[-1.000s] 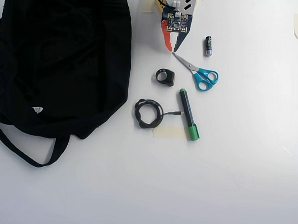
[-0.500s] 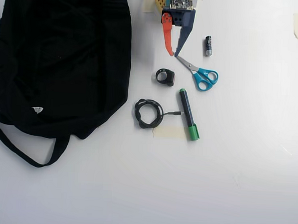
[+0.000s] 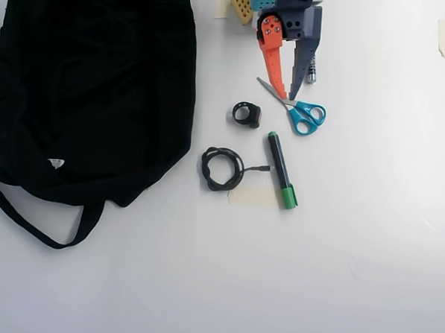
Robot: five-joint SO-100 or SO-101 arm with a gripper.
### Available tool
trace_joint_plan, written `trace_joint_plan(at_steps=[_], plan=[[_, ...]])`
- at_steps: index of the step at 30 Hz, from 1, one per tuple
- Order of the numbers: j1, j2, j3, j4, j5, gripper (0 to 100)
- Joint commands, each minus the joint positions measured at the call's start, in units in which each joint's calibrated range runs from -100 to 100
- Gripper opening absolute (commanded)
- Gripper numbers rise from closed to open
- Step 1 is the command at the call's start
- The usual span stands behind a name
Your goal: Put the cable into the black bag
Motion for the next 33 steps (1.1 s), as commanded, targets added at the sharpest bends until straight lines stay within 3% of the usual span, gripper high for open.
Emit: trace_joint_plan(at_steps=[1, 17, 33], plan=[[-0.02, 8.44, -13.41, -1.40, -0.10, 2], [2.00, 38.74, -49.98, -2.09, -0.05, 2], [3.35, 50.02, -49.62, -19.74, -0.05, 2]])
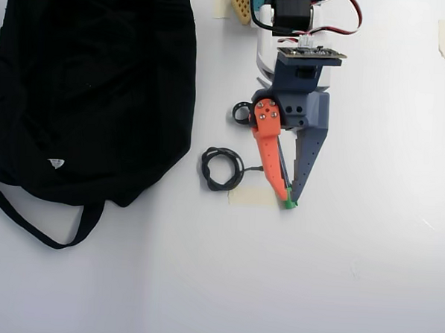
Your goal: Put the cable into the black bag
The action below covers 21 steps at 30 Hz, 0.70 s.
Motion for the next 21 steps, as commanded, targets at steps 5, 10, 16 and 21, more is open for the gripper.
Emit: trace_joint_plan(at_steps=[5, 10, 16, 21], plan=[[0.92, -0.37, -2.29, -2.66, 0.00, 2], [1.00, -0.37, -2.29, -2.14, 0.26, 2], [0.70, -0.79, -2.02, -1.88, 0.52, 2], [0.47, -1.37, 0.13, -1.97, 0.10, 2]])
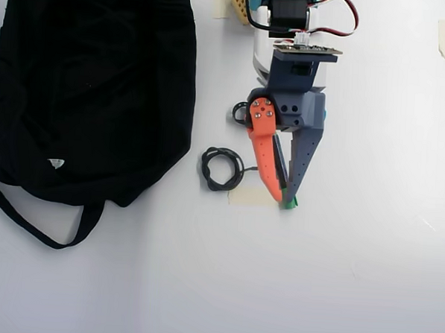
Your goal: Put the cable into the black bag
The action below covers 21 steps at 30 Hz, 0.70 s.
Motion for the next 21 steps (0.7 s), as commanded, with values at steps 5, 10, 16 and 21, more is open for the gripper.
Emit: trace_joint_plan(at_steps=[5, 10, 16, 21], plan=[[-0.64, -1.53, -0.61, -0.59, -0.29, 2], [-0.93, -1.70, -1.15, -0.85, -0.29, 2], [-0.71, -1.62, -0.61, -0.25, 0.23, 2], [0.41, -1.70, -1.50, 5.35, -0.19, 2]])
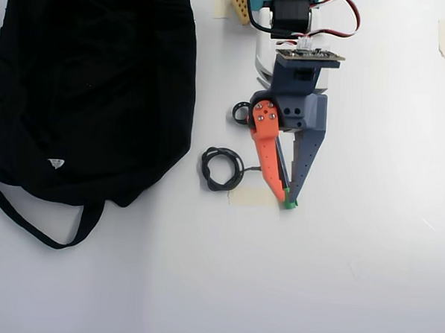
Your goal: Put the cable into the black bag
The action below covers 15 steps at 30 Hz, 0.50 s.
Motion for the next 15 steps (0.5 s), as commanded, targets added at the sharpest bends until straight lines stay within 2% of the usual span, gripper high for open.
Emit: trace_joint_plan(at_steps=[1, 5, 15], plan=[[1.08, -1.70, -2.12, 5.53, -0.19, 2], [2.20, -1.70, -4.82, 16.55, -0.19, 2], [4.67, -0.54, -7.24, 35.93, -0.24, 2]])
